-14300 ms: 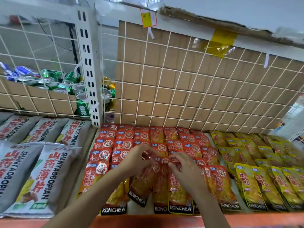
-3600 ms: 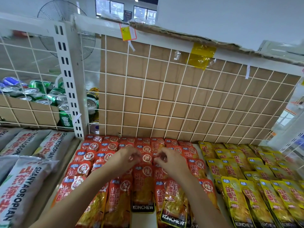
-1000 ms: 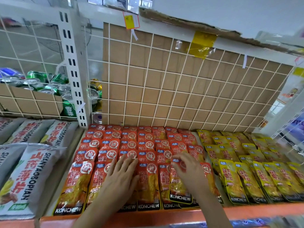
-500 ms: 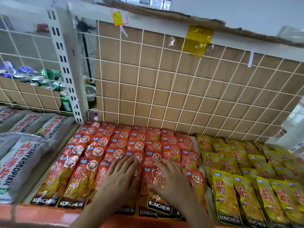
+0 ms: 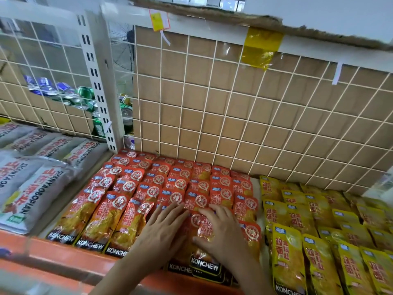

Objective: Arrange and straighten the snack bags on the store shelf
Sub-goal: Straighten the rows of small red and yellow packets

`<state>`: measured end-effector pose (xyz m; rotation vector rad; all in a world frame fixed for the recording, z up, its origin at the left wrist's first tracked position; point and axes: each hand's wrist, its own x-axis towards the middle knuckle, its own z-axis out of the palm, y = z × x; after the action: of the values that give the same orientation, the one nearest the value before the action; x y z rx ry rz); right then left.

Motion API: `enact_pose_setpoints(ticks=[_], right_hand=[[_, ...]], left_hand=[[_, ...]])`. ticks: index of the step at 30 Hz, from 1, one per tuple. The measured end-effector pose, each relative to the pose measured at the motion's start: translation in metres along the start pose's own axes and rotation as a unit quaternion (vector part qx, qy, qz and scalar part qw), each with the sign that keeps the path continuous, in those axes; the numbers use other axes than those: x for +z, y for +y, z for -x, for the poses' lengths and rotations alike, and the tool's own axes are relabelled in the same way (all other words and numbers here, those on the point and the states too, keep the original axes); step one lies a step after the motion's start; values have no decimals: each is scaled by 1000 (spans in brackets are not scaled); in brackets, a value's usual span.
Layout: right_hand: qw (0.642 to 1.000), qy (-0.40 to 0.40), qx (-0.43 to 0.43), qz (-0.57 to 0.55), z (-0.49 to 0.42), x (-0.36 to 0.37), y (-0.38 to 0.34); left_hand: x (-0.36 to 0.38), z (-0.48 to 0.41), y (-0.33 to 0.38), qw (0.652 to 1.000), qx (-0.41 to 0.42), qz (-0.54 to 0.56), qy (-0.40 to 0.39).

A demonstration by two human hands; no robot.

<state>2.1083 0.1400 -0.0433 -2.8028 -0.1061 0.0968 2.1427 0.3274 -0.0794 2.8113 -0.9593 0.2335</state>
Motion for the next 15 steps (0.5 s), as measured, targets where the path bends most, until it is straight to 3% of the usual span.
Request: enact_pose_setpoints(ticks=[15], right_hand=[[999,-43,33,2,5,-13,16]], left_hand=[[-2,-6,-4,998,30,17,-61]])
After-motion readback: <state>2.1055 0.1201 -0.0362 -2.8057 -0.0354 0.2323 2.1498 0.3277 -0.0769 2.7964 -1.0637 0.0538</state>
